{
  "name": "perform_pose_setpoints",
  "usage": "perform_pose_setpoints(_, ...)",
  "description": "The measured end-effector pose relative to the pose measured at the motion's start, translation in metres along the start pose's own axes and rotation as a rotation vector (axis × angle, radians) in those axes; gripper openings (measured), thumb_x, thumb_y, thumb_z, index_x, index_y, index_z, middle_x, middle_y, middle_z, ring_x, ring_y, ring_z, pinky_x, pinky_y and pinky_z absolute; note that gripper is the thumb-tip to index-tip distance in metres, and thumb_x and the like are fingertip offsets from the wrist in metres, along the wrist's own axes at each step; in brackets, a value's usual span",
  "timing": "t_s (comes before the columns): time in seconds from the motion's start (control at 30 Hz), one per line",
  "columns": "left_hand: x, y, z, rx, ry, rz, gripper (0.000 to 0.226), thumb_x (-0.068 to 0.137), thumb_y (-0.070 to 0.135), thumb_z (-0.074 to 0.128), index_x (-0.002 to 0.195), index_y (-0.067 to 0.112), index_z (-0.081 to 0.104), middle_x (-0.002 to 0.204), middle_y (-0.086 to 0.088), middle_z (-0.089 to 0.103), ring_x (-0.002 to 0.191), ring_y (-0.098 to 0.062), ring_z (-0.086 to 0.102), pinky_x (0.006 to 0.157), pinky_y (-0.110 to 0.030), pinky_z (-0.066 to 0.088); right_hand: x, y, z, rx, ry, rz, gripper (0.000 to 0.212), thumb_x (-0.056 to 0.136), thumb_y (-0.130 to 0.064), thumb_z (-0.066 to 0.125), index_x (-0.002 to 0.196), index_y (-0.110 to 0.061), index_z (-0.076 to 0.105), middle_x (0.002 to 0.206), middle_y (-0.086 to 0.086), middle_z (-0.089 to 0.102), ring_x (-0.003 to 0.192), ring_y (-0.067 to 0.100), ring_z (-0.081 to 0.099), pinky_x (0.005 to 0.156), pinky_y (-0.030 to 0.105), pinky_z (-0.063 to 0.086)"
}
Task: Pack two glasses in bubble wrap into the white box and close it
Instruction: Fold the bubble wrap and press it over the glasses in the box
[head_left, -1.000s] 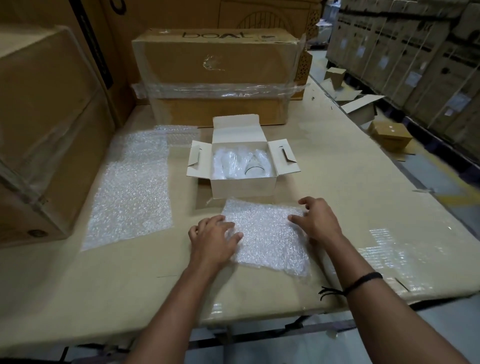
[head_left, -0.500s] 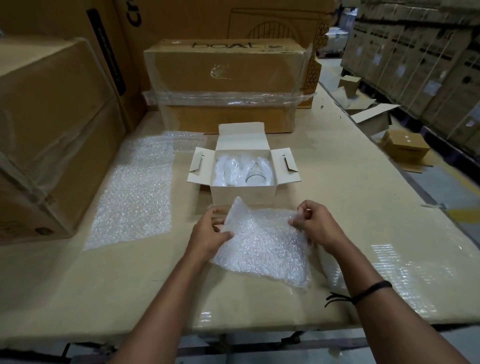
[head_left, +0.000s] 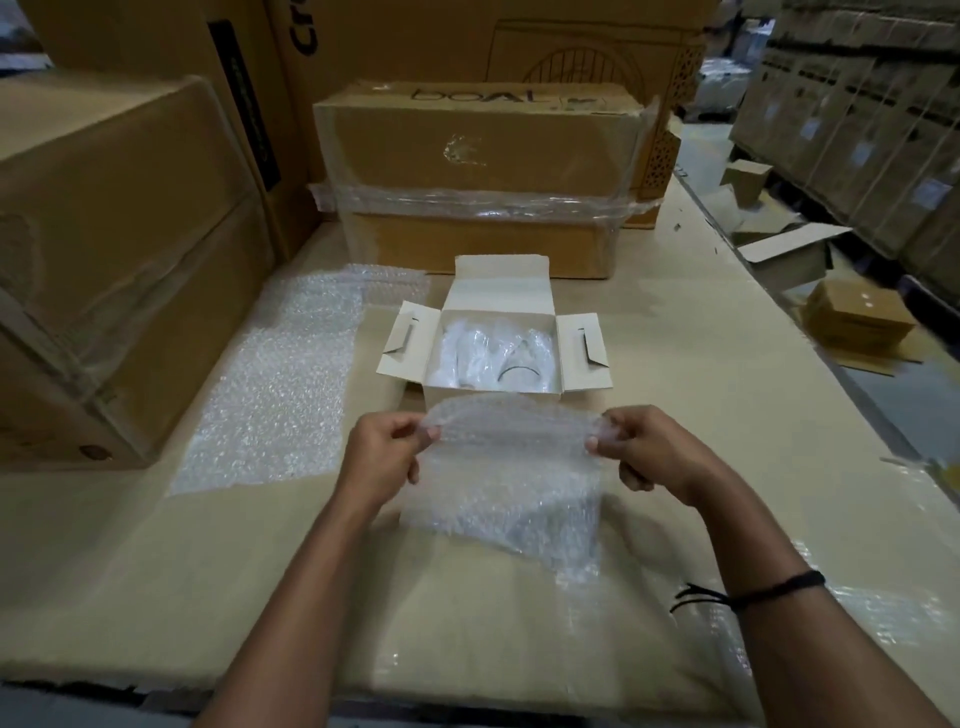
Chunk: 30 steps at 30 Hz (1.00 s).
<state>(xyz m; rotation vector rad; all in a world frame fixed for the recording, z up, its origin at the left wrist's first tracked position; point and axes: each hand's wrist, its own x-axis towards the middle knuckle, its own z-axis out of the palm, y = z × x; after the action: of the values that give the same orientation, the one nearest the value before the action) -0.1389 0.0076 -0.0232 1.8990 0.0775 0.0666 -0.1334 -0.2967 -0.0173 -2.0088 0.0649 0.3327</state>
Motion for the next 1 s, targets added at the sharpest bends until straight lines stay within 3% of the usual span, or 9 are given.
perform_pose_setpoints(0.1,0.013,0.019,-0.008,-0.156,0.09,0.074,0.008,0.085,0.008,0.069,0.092,0.009,0.074,0.054,0.001,0.065,0.046,-0.013,0.059,0.046,-0.023,0.047,0.004,-0.033,-0.004,0.244,0.076,-0.114,0.008,0.091,-0.002,0.064,0.086,0.002,0.059,0.066,0.016,0.059,0.047,0.025,0.061,0.043,0.027,0.048)
perform_pose_setpoints(0.17,0.027,0.03,-0.015,-0.231,0.112,0.146,0.018,0.082,0.001,0.07,0.097,0.011,0.073,0.07,0.005,0.073,0.064,-0.012,0.068,0.061,-0.023,0.056,0.011,-0.053,-0.005,0.357,0.184,-0.226,0.005,0.088,0.003,0.063,0.086,-0.001,0.063,0.078,0.015,0.068,0.066,0.024,0.072,0.061,0.031,0.058)
perform_pose_setpoints(0.27,0.053,0.044,-0.025,-0.241,0.103,0.299,0.027,0.081,-0.009,0.066,0.1,0.009,0.072,0.095,0.002,0.074,0.093,-0.013,0.07,0.082,-0.025,0.055,0.024,-0.074,-0.007,0.291,0.379,-0.449,0.018,0.084,0.009,0.066,0.084,-0.009,0.068,0.095,0.005,0.073,0.09,0.014,0.071,0.079,0.025,0.057)
perform_pose_setpoints(0.43,0.107,0.045,-0.032,-0.256,0.035,0.447,0.044,0.08,-0.023,0.053,0.1,0.012,0.07,0.106,0.001,0.069,0.107,-0.01,0.064,0.092,-0.023,0.05,0.055,-0.076,-0.008,0.104,0.514,-0.677,0.041,0.082,0.021,0.057,0.086,-0.019,0.064,0.111,-0.005,0.069,0.109,0.012,0.064,0.095,0.024,0.049)
perform_pose_setpoints(0.57,0.149,0.018,-0.026,0.109,-0.079,0.377,0.041,0.085,-0.016,0.05,0.091,0.018,0.073,0.115,0.006,0.065,0.121,-0.011,0.055,0.1,-0.027,0.043,0.078,-0.057,-0.003,-0.25,0.542,-0.56,0.037,0.08,0.017,0.058,0.09,-0.018,0.067,0.113,-0.002,0.068,0.104,0.013,0.065,0.093,0.027,0.051)
perform_pose_setpoints(0.7,0.177,0.0,-0.02,0.524,-0.287,0.392,0.039,0.085,-0.009,0.051,0.098,0.019,0.075,0.135,0.001,0.058,0.137,-0.017,0.038,0.111,-0.031,0.029,0.091,-0.044,0.005,-0.512,0.391,-0.349,0.039,0.08,0.012,0.055,0.112,-0.007,0.069,0.091,-0.006,0.066,0.072,0.013,0.061,0.077,0.031,0.055)
perform_pose_setpoints(0.8,0.183,0.005,-0.018,0.85,-0.41,0.432,0.036,0.087,0.011,0.051,0.108,0.031,0.072,0.144,0.012,0.048,0.141,-0.014,0.027,0.117,-0.043,0.008,0.097,-0.048,0.006,-0.672,0.302,-0.287,0.033,0.075,0.002,0.056,0.101,-0.013,0.071,0.09,-0.005,0.067,0.077,0.017,0.06,0.07,0.026,0.045)
perform_pose_setpoints(0.9,0.184,0.012,-0.017,0.917,-0.463,0.428,0.038,0.079,0.032,0.042,0.095,0.034,0.076,0.14,0.016,0.05,0.139,-0.015,0.027,0.114,-0.049,0.0,0.101,-0.058,-0.002,-0.752,0.158,-0.25,0.023,0.065,-0.018,0.053,0.082,-0.019,0.068,0.081,-0.003,0.062,0.07,0.017,0.052,0.064,0.024,0.036)
perform_pose_setpoints(1.0,0.184,0.016,-0.018,0.834,-0.423,0.465,0.045,0.073,0.039,0.035,0.082,0.027,0.077,0.134,0.015,0.056,0.135,-0.015,0.032,0.112,-0.048,0.001,0.097,-0.074,-0.011,-0.755,0.063,-0.115,0.018,0.074,-0.022,0.062,0.088,-0.025,0.072,0.091,-0.008,0.067,0.08,0.013,0.055,0.072,0.026,0.042)
